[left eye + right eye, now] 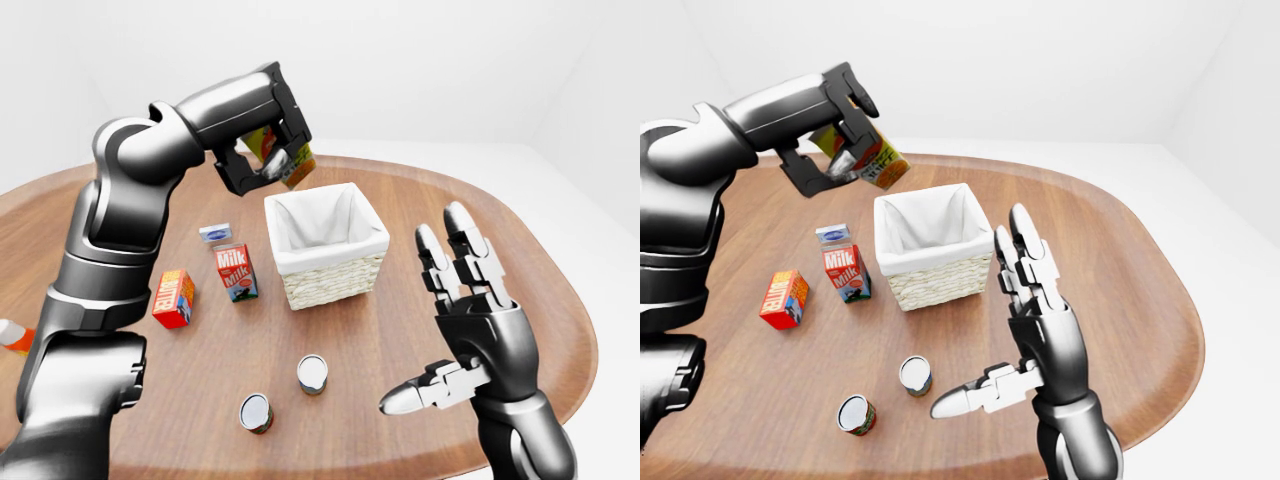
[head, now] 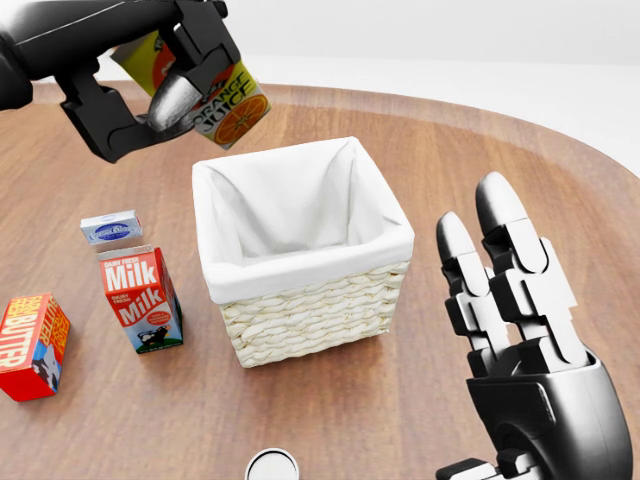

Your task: Pick up the orange juice, and put it in the basket.

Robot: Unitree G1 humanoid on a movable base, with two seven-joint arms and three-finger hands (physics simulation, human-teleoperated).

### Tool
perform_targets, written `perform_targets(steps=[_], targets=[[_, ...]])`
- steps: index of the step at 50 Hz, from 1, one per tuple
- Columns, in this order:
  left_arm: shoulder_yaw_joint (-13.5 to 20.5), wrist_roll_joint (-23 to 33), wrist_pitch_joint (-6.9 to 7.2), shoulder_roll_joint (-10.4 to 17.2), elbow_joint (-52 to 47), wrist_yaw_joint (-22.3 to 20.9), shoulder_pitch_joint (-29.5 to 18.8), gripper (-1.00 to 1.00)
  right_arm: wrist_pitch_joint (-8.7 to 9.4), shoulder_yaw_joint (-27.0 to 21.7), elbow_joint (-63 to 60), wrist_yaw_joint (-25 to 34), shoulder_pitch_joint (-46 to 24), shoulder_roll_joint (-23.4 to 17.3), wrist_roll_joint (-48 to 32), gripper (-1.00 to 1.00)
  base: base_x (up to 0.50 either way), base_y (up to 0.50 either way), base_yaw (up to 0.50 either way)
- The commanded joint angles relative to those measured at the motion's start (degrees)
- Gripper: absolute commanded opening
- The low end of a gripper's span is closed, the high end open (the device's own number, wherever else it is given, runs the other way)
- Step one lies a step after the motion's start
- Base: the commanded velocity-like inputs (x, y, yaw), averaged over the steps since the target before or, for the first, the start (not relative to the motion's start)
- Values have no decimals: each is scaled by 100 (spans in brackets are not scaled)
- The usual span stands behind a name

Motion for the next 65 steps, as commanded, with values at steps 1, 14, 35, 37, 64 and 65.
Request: perform_targets(steps=[1,14,35,37,64,65], targets=[[560,923,0,-1087,1360,1,-486,-100,0,41,-32,-14,7,-7,-15,100,0,0,0],[1099,1893,0,-1552,2478,1,-867,-100,0,-8,-17,-10,-4,-2,19,100,0,0,0],[1014,2527,0,-1914,3005,1,-1250,-100,0,-44,11,6,-33,6,43,100,0,0,0],[999,2546,0,-1949,3095,1,-1355,-100,0,-37,5,7,-28,9,33,100,0,0,0],[707,5022,0,-2141,4301,1193,-1480,-100,0,-110,-47,40,-16,23,88,100,0,0,0],[668,5173,0,-2125,4330,1423,-1449,-100,0,-100,-28,42,-6,28,69,100,0,0,0]])
